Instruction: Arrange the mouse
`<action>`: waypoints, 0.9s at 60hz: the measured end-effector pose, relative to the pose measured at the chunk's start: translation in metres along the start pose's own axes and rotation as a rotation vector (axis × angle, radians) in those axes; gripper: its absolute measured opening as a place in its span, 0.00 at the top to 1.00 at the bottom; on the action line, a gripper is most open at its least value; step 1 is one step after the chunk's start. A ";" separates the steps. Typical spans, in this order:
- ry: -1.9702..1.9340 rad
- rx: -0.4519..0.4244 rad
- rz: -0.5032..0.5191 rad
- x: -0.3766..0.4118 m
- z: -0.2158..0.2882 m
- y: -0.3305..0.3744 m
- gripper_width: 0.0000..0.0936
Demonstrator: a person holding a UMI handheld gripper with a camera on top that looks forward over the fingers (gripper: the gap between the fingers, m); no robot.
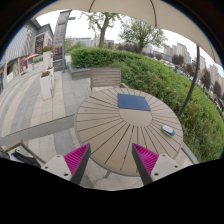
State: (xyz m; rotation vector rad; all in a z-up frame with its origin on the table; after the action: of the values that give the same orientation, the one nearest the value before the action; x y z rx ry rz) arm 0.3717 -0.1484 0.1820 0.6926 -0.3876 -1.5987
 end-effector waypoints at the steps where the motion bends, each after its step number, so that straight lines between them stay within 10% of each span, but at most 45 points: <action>1: -0.008 0.005 -0.007 -0.001 -0.001 0.000 0.09; 54: -0.189 0.025 -0.341 -0.259 -0.070 -0.143 0.09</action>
State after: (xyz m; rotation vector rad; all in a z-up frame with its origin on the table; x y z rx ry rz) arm 0.3133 0.1368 0.0954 0.6527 -0.4457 -1.9944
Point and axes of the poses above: the point between the fingertips, and its own axes, seen from behind it with the camera up: x to the left, z up, y backward, against the way the camera looks, the point moved 3 cm from there along y, backward, against the way the camera looks, and after that the axes turned 10 degrees about -z, right-handed, at the moved point
